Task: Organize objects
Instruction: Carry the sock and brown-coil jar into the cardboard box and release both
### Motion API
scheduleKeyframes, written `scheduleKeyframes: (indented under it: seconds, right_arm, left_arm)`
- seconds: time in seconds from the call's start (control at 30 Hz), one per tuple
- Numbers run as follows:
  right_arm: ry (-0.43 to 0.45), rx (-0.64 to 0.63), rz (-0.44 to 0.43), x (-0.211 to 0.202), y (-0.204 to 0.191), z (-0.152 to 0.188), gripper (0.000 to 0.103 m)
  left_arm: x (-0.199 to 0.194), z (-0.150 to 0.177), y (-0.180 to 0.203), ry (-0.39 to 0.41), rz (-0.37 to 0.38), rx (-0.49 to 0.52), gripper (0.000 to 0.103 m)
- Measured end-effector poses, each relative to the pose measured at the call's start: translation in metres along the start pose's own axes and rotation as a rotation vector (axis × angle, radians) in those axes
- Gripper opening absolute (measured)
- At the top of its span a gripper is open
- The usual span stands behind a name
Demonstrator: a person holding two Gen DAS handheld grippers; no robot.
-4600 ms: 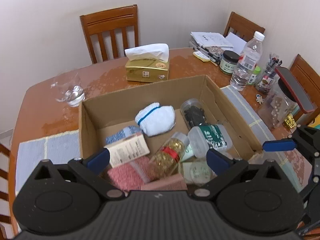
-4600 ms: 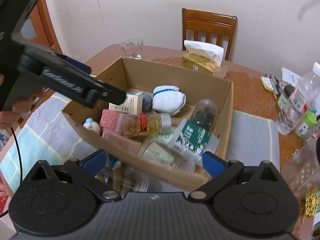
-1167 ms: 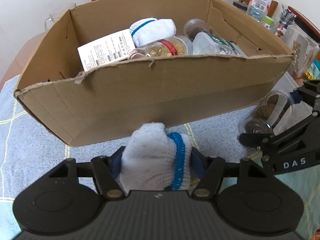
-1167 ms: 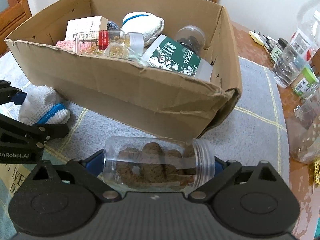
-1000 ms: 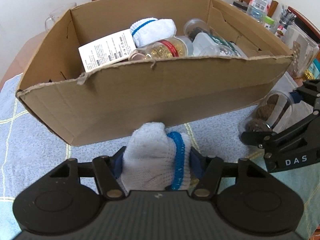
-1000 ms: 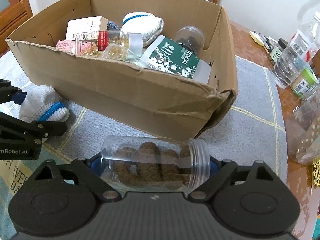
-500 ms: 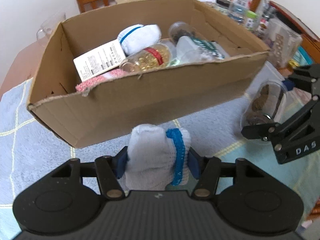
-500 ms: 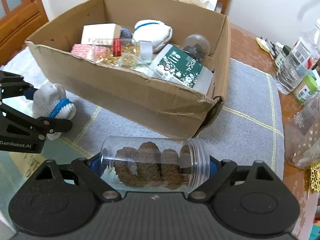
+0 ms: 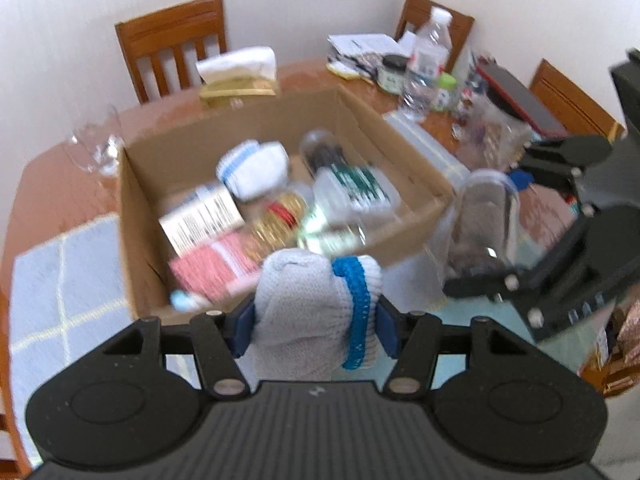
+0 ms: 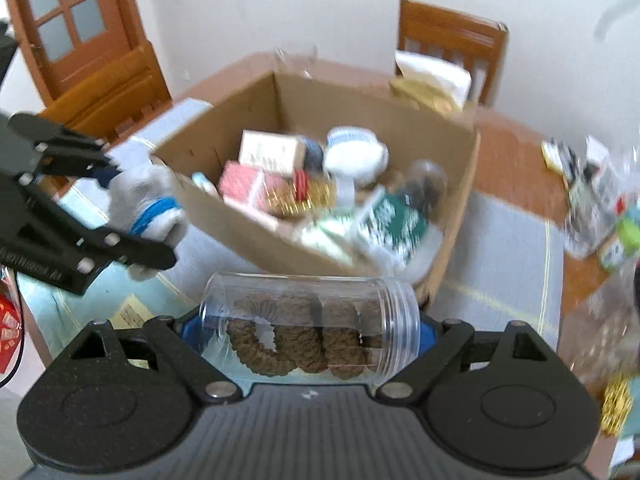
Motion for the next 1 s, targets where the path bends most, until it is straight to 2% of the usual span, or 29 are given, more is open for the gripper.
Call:
scheduleKeyframes:
  seconds: [0.23,0.4,0.57,0.7,0.8,0.9,1.0]
  right_arm:
    - [0.073,-0.042,-0.015,-0.005,-0.004,-0.046,0.095]
    - [0.084,-0.01,-0.042,0.003,-0.005,-0.062,0.095]
    - [0.088,0.032,-0.045,0.009,-0.005,-0.072,0.095]
    - [0.07,0.043,-0.023,0.015,-0.005,-0.078,0.095]
    - [0.059,0.041,-0.009,0.021,-0.006,-0.079,0.095]
    - [0.044,0.037,0.003,0.027,-0.005,-0.082,0.095]
    - [0.034,0.028,0.022,0.035,-0.006,-0.088,0.095]
  left_arm:
    - [0.006,-0.065,-0.031,0.07,-0.028,-0.019,0.059]
    - [0.04,-0.103,-0.057,0.066,-0.073,-0.023,0.059]
    - [0.075,-0.123,-0.081,0.058,-0.137,-0.028,0.061]
    - [0.084,-0.131,-0.094,0.08,-0.177,-0.031,0.084]
    - [0.079,-0.131,-0.097,0.092,-0.164,-0.04,0.086]
    - [0.069,-0.13,-0.098,0.081,-0.137,-0.048,0.096]
    - [0.058,-0.127,-0.1,0.064,-0.131,-0.047,0.097]
Point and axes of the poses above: each gripper's, at about its wrist camera, not at the fingertips, and x roughly the way its jaws point, y to its right, z to its underside, the point moved 10 cm from there along x, roughly the way its jaws point, and after that the axes turned 11 degrees about -x, right-handed, at the moved point
